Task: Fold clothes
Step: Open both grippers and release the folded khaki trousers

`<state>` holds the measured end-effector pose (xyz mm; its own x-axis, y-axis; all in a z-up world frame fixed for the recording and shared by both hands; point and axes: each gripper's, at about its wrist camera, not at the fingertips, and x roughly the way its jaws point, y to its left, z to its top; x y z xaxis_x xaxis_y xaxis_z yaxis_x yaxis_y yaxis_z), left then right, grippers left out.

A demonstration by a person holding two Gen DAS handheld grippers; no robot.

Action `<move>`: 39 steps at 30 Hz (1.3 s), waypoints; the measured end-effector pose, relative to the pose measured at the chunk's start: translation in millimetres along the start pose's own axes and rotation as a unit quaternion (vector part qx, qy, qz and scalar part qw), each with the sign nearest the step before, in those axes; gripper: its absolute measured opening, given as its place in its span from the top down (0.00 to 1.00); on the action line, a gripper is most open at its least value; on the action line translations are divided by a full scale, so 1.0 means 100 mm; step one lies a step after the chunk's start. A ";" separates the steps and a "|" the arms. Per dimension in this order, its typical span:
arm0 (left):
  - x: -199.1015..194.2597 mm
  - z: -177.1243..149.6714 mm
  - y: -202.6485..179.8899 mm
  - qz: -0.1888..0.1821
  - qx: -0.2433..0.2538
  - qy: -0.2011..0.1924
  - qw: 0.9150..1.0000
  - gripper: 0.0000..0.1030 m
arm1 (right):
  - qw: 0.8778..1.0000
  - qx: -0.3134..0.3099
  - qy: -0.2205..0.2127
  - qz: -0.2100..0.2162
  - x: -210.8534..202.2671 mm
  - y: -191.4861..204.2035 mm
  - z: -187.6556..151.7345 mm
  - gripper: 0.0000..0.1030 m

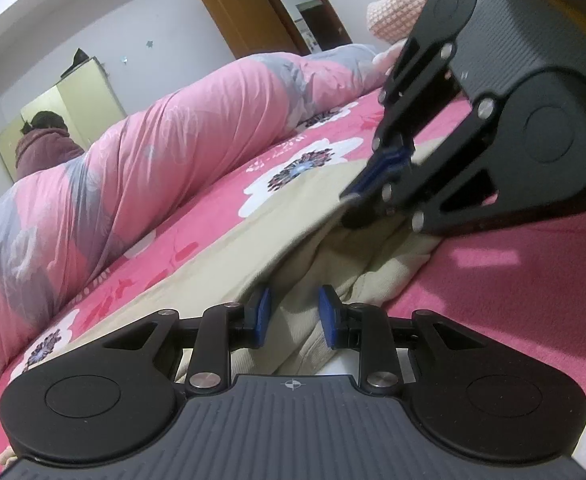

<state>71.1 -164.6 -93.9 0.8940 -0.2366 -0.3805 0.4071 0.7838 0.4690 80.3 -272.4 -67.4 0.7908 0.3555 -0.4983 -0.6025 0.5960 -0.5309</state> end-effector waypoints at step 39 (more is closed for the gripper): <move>0.00 -0.24 0.73 -0.074 -0.159 0.037 0.984 0.79 | 0.956 0.286 -0.055 0.040 -0.24 -0.25 0.14 0.94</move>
<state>96.5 -93.4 -78.8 0.8085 -0.3281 -0.4885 0.4421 0.8866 0.1361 78.4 -286.0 -32.7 0.7699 0.4721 -0.4294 -0.5295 0.8481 -0.0168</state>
